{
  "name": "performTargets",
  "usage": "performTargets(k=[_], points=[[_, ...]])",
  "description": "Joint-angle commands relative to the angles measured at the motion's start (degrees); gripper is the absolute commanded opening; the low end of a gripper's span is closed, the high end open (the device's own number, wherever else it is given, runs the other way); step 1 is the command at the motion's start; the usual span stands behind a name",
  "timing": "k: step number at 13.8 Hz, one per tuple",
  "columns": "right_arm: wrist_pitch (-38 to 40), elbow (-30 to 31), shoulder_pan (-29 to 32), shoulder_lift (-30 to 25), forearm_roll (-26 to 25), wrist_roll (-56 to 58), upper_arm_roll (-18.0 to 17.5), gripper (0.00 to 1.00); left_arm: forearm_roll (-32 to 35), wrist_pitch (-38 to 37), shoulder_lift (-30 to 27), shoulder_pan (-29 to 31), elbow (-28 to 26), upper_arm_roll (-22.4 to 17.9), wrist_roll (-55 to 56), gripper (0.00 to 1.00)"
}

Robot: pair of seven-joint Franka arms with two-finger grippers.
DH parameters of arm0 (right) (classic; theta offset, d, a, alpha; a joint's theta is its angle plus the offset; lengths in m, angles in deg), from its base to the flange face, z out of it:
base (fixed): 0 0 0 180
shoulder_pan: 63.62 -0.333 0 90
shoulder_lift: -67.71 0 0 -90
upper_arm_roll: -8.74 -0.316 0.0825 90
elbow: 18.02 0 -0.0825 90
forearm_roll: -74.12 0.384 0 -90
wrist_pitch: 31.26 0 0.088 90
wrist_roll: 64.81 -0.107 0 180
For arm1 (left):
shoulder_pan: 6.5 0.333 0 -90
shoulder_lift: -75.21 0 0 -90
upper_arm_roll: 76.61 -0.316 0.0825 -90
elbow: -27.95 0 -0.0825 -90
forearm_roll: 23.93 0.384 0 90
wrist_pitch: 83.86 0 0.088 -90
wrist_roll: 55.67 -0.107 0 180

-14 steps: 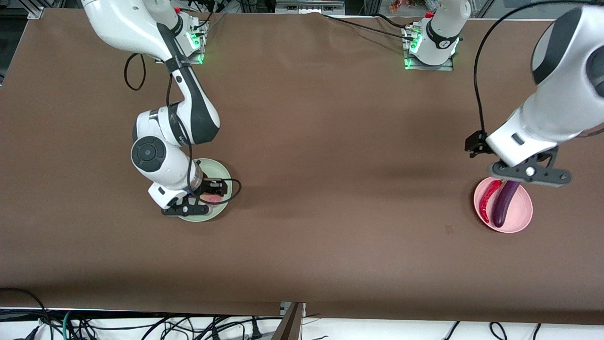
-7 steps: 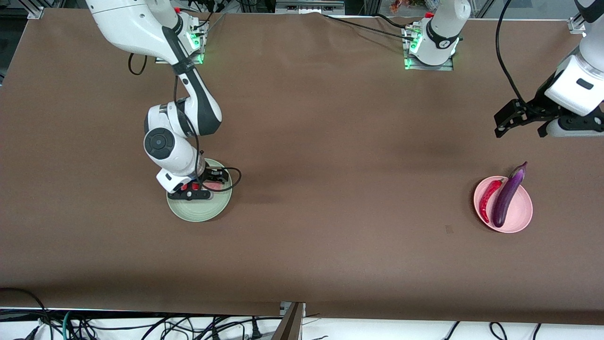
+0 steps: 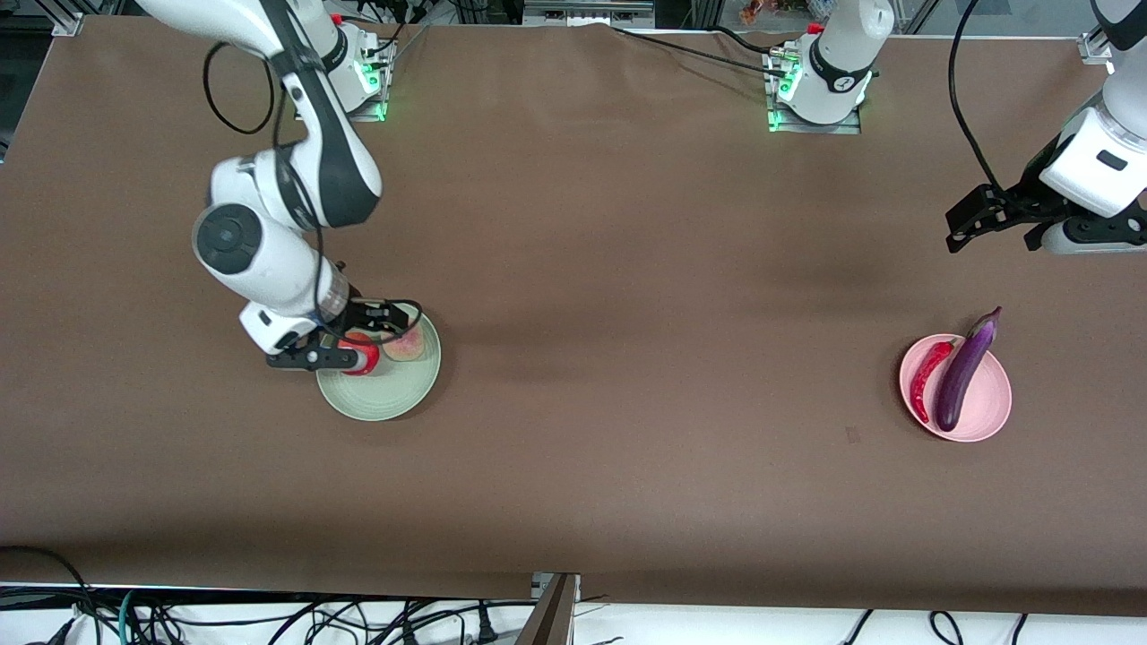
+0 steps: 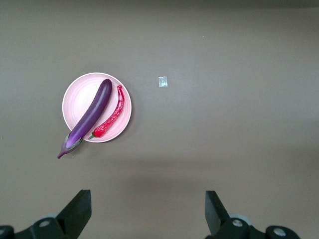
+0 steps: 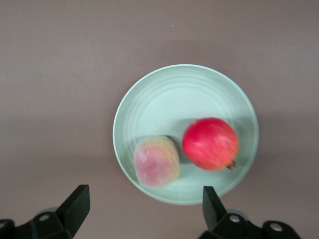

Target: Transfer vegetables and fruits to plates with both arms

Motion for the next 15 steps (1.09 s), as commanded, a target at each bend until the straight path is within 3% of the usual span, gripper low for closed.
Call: performTargets(k=[1,4,6,9,12,15], points=[[11.3,-1.2,0.3,-6.1,-0.3,1.5,4.1,1.0,-0.9,-0.3,1.6,-0.2,1.9,-0.6,-0.9,1.0],[17.6,-1.3,0.3,-14.0,-0.9,3.5,6.1,1.0,-0.8,-0.8,3.4,0.2,4.3,-0.7,-1.3,1.0],[22.0,-1.5,0.3,-18.1,-4.0,3.9,6.5,1.0,-0.8,-1.3,3.3,0.2,4.7,-0.7,-1.3,1.0],[24.5,-1.2,1.2,-20.8,-5.3,7.3,6.2,1.0,-0.8,-3.1,3.5,0.1,5.2,-0.7,-1.1,1.0],[25.9,-3.0,11.6,-20.6,-7.1,11.3,-4.5,1.0,-0.9,-3.3,3.5,0.1,5.5,-0.6,-0.9,1.0],[27.6,-7.2,12.0,-19.2,-7.0,11.0,-3.9,1.0,-0.8,-3.3,4.4,-0.1,6.4,-0.6,-0.9,1.0]])
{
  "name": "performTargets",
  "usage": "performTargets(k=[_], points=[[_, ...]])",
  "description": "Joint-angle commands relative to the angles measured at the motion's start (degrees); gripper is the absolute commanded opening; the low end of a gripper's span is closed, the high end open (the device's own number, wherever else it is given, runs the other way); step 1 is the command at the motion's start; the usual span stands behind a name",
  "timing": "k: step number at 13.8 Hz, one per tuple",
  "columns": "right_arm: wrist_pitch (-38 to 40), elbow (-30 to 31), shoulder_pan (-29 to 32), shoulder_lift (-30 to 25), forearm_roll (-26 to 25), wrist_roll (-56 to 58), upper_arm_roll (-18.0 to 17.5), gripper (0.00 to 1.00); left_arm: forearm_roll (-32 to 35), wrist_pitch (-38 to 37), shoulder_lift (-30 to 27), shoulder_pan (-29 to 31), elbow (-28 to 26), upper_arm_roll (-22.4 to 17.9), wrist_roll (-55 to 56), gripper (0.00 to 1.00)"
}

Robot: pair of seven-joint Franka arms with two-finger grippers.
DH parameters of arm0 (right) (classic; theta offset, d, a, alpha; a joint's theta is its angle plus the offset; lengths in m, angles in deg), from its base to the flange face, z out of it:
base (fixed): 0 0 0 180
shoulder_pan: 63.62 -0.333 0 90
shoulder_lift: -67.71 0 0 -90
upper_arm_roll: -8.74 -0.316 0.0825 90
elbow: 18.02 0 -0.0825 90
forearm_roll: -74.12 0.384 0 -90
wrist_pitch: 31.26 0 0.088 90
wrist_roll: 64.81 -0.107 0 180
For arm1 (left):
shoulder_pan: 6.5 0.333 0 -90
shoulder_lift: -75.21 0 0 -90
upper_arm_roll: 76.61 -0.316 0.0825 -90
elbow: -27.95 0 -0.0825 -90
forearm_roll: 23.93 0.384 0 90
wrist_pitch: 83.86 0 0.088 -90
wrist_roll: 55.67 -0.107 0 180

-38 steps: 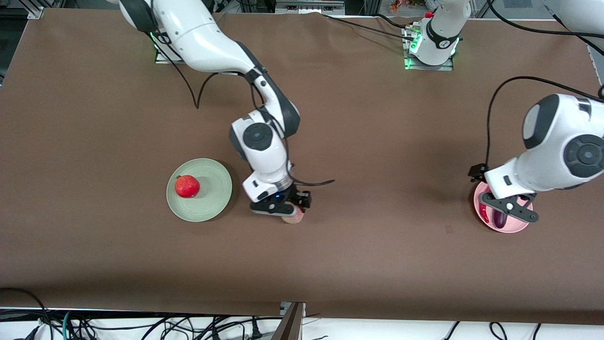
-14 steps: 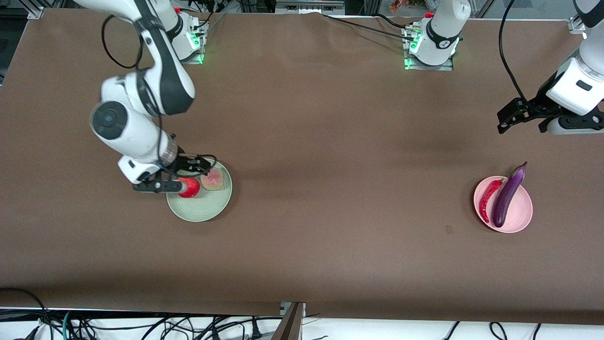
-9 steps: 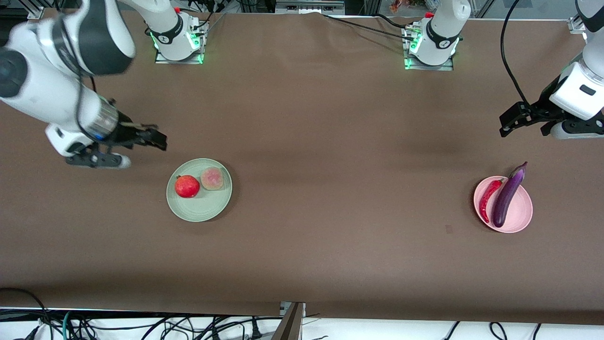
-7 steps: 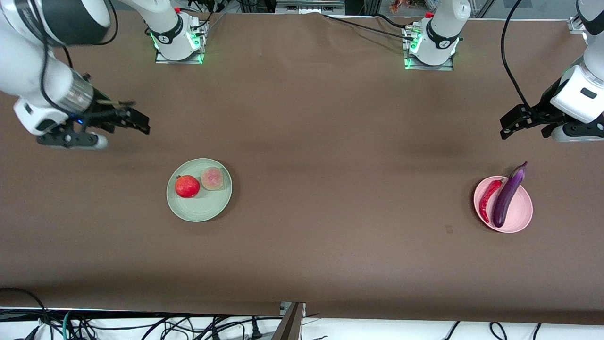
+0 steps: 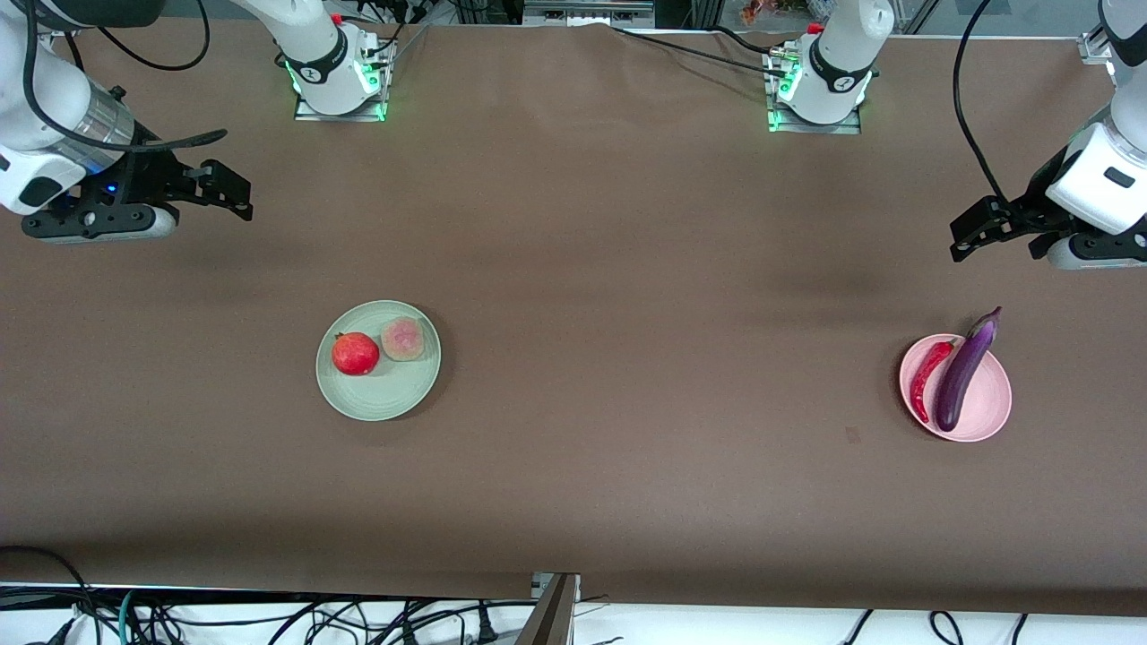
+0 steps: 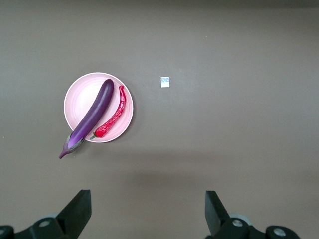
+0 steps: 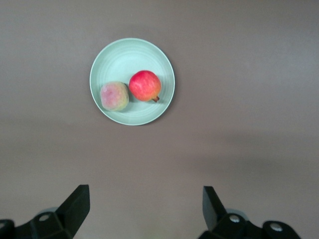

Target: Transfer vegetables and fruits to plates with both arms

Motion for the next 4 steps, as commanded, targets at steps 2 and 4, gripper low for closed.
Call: performTargets(k=[2,4], points=[[3.6,-5.5,1.9,2.5,-0.3,0.8,-1.2,1.0,-0.8,-1.4,1.8,-0.3,3.1,-0.1,-0.9,1.0],[3.6,-5.9,1.8,3.0,-0.2,0.4,-1.2,1.0,-0.7,-1.6,1.8,-0.5,3.2,0.0,-1.3,1.0]])
